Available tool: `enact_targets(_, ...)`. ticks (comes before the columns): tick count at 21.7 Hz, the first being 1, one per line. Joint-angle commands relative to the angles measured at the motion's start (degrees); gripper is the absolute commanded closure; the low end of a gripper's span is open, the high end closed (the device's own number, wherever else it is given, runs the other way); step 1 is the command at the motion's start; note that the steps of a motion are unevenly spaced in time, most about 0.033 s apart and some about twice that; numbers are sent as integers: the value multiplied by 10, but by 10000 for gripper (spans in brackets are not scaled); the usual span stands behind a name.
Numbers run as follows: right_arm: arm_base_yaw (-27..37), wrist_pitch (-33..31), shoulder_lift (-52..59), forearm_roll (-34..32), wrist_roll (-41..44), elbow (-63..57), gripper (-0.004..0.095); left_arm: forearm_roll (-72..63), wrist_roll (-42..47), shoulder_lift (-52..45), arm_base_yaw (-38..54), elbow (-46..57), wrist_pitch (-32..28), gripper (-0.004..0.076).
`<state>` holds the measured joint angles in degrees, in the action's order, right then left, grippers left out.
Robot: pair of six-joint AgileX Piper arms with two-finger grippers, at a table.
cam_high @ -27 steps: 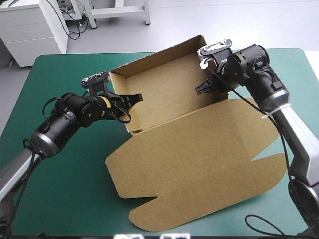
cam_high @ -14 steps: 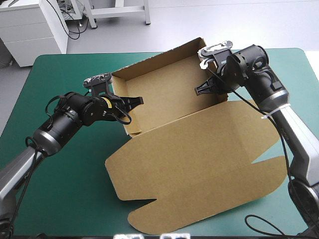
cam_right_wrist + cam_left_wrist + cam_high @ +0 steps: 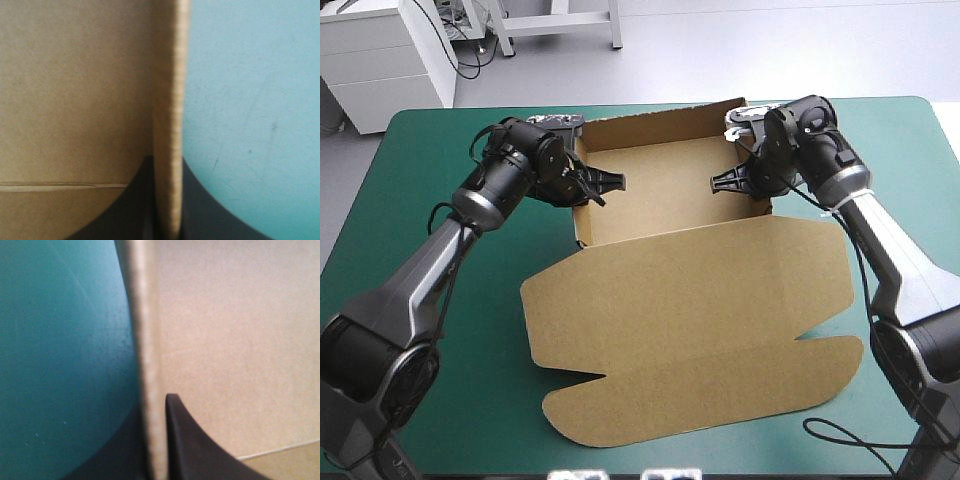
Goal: Fold the box
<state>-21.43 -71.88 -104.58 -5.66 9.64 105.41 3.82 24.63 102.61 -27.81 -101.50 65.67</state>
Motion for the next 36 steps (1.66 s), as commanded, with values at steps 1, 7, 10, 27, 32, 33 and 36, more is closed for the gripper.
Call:
enact_targets(1, 8, 8, -6, 8, -14, 16, 926, -24, -34, 11, -6, -29, 18, 731)
enact_targets(7, 10, 15, -82, 16, -23, 16, 926, -21, -76, 105, -5, -29, 63, 731)
enact_targets(10, 11, 21, -84, 16, -27, 16, 927, -23, -76, 114, -5, -30, 66, 731)
enact_targets(27, 11, 31, -84, 35, -23, 17, 456, -18, -106, 113, -5, -41, 81, 527)
enact_targets(32, 11, 42, -84, 34, -23, 22, 173, -18, -104, 113, -5, -69, 81, 279)
enact_targets(33, 11, 42, -84, 31, -23, 26, 165, -18, -104, 113, -5, -71, 81, 260)
enact_targets(36, 11, 41, -84, 10, -22, 64, 162, -22, -104, 113, -5, -99, 81, 238)
